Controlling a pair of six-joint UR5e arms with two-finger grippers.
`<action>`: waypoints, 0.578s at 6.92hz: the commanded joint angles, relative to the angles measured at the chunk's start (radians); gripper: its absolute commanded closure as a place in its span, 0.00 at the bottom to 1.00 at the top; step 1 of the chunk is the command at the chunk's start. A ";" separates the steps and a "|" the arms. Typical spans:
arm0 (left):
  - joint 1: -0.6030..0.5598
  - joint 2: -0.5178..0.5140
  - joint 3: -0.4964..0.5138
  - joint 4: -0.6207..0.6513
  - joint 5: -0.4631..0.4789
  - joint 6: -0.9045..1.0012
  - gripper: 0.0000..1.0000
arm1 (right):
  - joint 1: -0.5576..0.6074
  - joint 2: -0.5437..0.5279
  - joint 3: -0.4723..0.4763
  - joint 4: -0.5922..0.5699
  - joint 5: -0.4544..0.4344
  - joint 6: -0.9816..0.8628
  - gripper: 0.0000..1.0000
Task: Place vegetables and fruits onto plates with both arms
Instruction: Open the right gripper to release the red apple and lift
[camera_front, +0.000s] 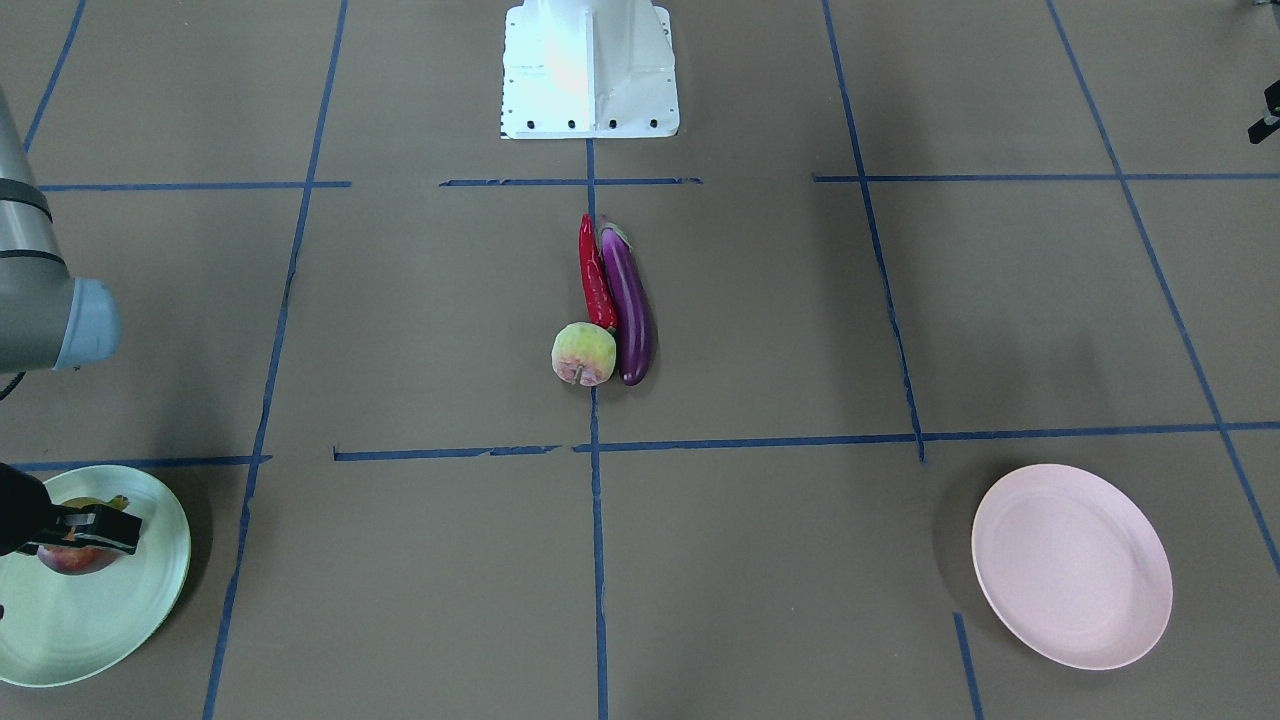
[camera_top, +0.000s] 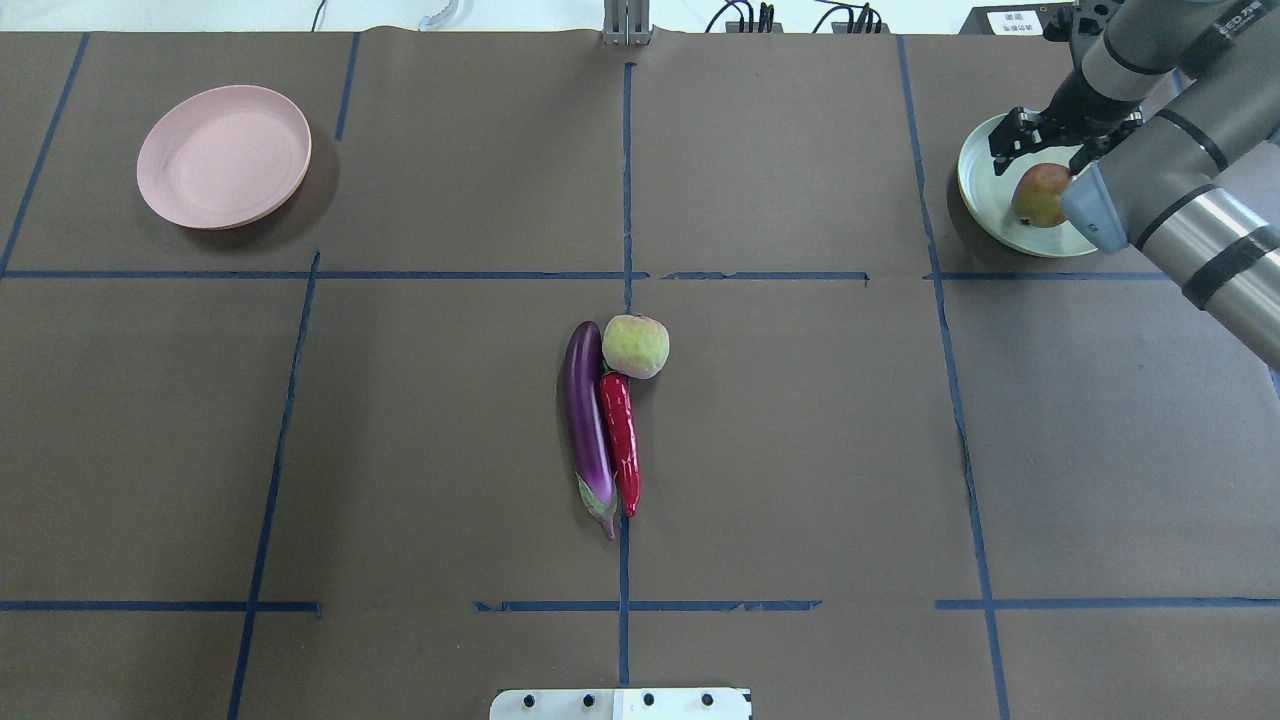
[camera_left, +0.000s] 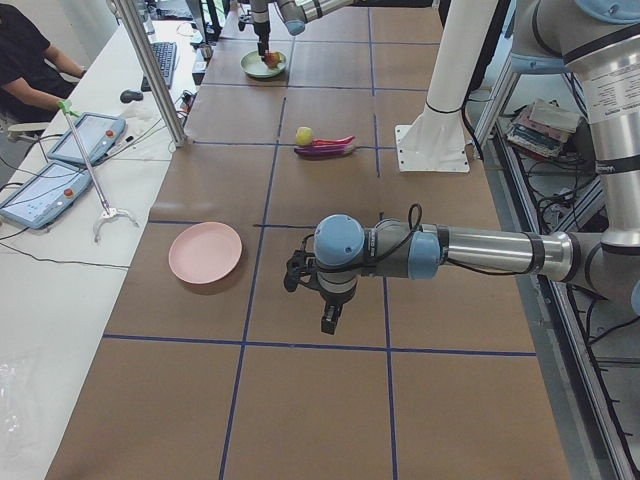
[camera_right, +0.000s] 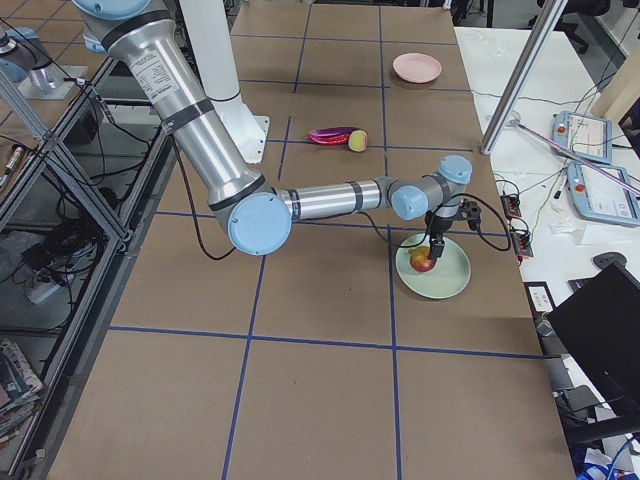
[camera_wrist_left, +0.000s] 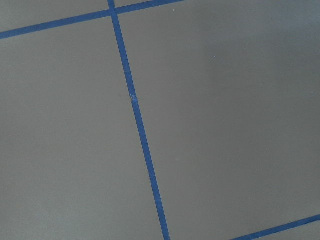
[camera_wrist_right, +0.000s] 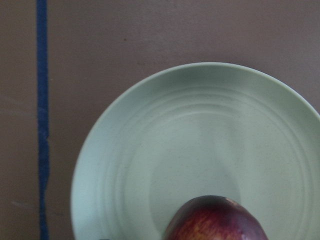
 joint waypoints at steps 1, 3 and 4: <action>0.000 0.002 -0.004 0.001 0.000 0.000 0.00 | -0.119 0.003 0.222 -0.012 0.001 0.327 0.00; 0.000 0.003 -0.001 0.001 0.000 0.000 0.00 | -0.238 0.021 0.341 -0.013 -0.007 0.544 0.00; 0.000 0.003 -0.003 0.001 0.000 0.000 0.00 | -0.328 0.068 0.343 -0.015 -0.049 0.700 0.00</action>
